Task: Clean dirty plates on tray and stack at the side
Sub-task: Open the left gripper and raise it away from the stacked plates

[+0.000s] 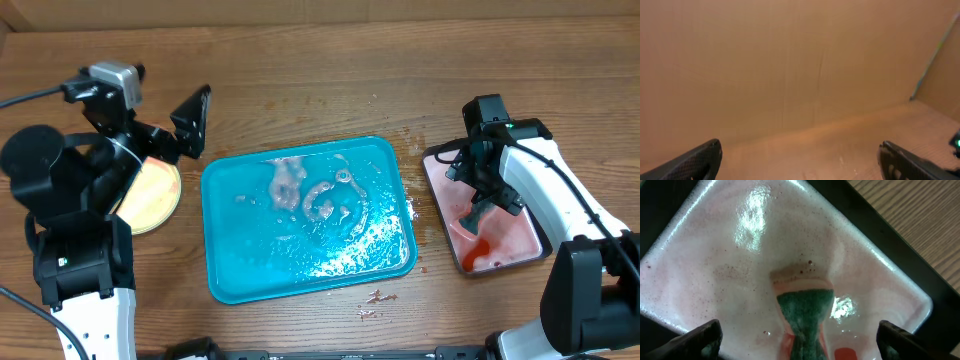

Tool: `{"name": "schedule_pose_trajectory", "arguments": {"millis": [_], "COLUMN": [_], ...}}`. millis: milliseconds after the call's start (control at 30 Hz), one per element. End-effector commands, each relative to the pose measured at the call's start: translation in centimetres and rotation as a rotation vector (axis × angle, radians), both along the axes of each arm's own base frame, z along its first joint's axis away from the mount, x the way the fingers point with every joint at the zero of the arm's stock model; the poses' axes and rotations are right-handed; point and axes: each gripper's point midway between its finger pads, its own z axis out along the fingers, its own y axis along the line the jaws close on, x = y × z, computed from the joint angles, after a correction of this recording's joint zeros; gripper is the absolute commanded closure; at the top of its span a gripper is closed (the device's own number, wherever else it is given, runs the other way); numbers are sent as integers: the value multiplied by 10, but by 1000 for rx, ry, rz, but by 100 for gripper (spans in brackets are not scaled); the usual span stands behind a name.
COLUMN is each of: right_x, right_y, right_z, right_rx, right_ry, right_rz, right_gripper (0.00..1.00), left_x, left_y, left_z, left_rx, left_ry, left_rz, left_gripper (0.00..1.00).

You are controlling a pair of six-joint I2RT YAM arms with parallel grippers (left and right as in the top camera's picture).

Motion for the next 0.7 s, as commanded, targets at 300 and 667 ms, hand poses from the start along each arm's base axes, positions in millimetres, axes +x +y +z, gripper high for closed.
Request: {"name": "schedule_pose_trajectory", "arguments": {"millis": [300,667], "right_x": [2,2], "right_y": [-2,-2], "right_z": [2,2], "right_rx": [-12,-12], "right_ry": [-11,-11], "right_rz": [-4,-4], "right_gripper": [0,0], "left_x": [-57,-127], "left_y": [-15,3], "left_z": [91,114], "left_rx": [50,15], "left_ry": [-338,-461], "left_rz": [119,276], "left_gripper": [0,0]}}
